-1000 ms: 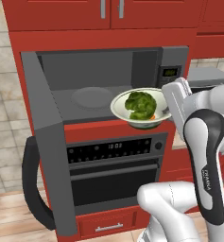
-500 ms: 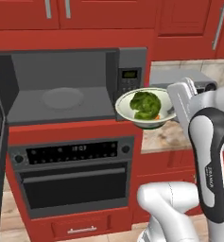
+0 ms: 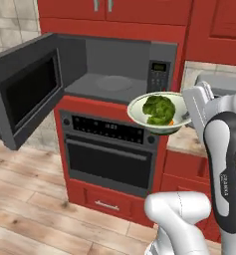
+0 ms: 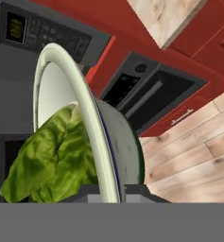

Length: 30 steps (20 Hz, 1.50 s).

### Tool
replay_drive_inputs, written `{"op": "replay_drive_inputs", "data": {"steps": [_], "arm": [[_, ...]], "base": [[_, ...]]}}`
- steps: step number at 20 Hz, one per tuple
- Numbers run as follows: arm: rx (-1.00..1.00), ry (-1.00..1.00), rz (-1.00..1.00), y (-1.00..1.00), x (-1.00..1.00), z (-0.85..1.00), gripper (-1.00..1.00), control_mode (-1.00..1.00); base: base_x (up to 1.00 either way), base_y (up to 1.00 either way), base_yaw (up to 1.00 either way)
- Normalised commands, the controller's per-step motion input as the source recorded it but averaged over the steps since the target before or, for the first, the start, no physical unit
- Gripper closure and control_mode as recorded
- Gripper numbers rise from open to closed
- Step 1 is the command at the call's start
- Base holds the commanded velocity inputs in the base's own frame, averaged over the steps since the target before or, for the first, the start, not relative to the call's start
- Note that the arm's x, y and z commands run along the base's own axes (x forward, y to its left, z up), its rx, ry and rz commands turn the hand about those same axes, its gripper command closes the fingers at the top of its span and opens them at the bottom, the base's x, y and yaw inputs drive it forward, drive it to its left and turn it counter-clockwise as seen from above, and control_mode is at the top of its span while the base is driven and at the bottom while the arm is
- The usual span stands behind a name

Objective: The microwave is finished heating the shrimp and lettuce. Take the bowl containing the food and place it on the dining counter.

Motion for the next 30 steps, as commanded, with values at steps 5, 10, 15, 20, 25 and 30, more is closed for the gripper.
{"op": "replay_drive_inputs", "data": {"steps": [5, 10, 15, 20, 25, 30], "arm": [[0.00, 0.00, 0.00, 0.00, 0.00, 0.00, 1.00, 1.00], [0.00, 0.00, 0.00, 0.00, 0.00, 0.00, 1.00, 1.00], [0.00, 0.00, 0.00, 0.00, 0.00, 0.00, 1.00, 1.00], [0.00, 0.00, 0.00, 0.00, 0.00, 0.00, 1.00, 1.00], [0.00, 0.00, 0.00, 0.00, 0.00, 0.00, 1.00, 1.00], [0.00, 0.00, 0.00, 0.00, 0.00, 0.00, 1.00, 1.00]], "base": [[-0.34, -0.15, 1.00], [-0.28, -0.09, 1.00], [-0.20, -0.11, 1.00], [-0.09, -0.08, 1.00], [-0.15, -0.01, 1.00], [-0.22, 0.00, 0.93]]}}
